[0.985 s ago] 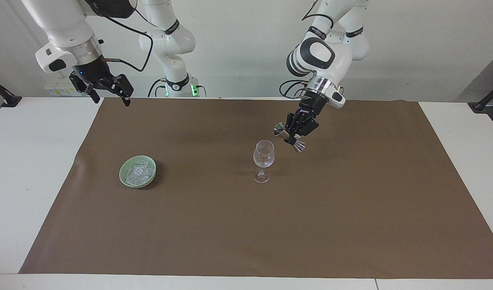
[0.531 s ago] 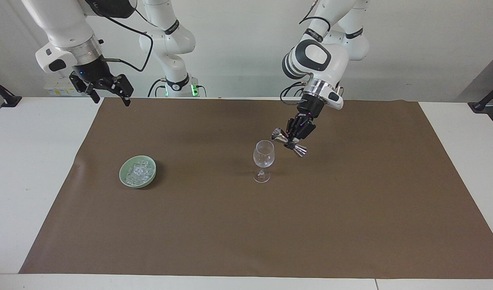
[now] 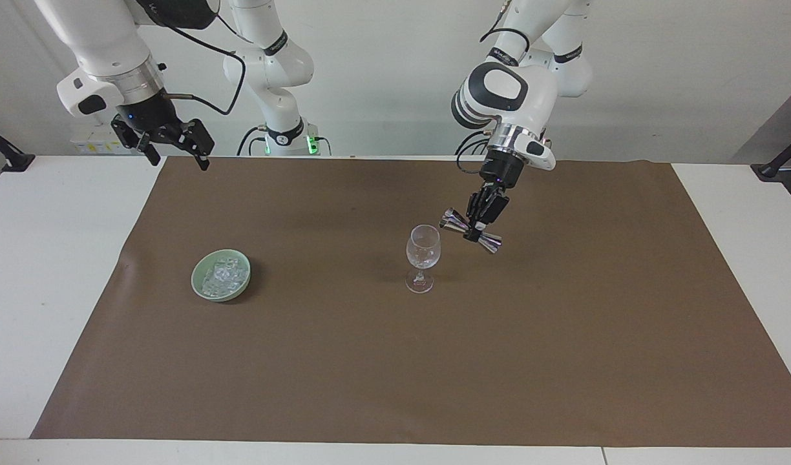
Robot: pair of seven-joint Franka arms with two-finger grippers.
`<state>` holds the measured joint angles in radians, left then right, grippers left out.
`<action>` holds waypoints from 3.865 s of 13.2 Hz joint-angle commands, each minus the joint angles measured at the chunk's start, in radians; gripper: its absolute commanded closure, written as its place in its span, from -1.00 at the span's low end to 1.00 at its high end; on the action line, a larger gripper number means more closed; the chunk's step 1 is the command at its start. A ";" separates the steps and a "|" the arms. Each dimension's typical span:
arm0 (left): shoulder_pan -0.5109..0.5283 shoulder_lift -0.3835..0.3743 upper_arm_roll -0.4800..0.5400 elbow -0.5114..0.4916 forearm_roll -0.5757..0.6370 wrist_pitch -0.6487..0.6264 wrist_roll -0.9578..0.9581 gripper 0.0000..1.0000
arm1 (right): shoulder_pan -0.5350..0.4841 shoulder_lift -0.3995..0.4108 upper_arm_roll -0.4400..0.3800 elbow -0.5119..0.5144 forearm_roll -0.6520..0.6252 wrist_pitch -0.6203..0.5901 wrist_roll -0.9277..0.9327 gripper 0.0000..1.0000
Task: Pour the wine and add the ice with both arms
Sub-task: 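Carry the jigger with the left gripper over the clear glass, then tilt the jigger with the left gripper to pour into the glass, then carry the jigger back with the left gripper while the right gripper reaches the cup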
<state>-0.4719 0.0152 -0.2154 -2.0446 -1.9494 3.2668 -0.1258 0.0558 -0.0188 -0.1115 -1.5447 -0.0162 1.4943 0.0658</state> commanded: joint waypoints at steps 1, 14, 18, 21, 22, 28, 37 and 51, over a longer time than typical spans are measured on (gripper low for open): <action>-0.042 0.042 0.010 0.056 0.039 0.083 0.014 1.00 | -0.002 -0.018 0.003 -0.018 0.013 -0.005 0.011 -1.00; -0.103 0.080 0.008 0.078 0.073 0.180 0.288 1.00 | -0.002 -0.020 0.003 -0.018 0.013 -0.005 0.011 -1.00; -0.125 0.088 0.005 0.070 0.072 0.234 0.428 1.00 | -0.002 -0.020 0.003 -0.018 0.015 -0.005 0.012 -1.00; -0.126 0.088 0.005 0.067 0.072 0.235 0.443 1.00 | -0.002 -0.020 0.003 -0.018 0.015 -0.005 0.011 -1.00; -0.126 0.088 0.004 0.069 0.070 0.234 0.443 1.00 | -0.002 -0.020 0.003 -0.018 0.013 -0.006 0.012 -1.00; -0.074 0.068 -0.004 0.069 -0.035 0.154 0.388 1.00 | -0.002 -0.020 0.003 -0.018 0.013 -0.006 0.011 -1.00; 0.088 0.006 -0.004 0.052 -0.149 0.056 0.120 1.00 | -0.002 -0.018 0.003 -0.018 0.015 -0.005 0.012 -1.00; 0.545 -0.076 0.002 -0.172 -0.152 -0.511 -0.354 1.00 | -0.002 -0.020 0.003 -0.018 0.015 -0.005 0.011 -1.00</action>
<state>0.0302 0.0196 -0.2073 -2.1307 -2.0876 2.8370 -0.4106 0.0558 -0.0188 -0.1115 -1.5447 -0.0162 1.4943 0.0658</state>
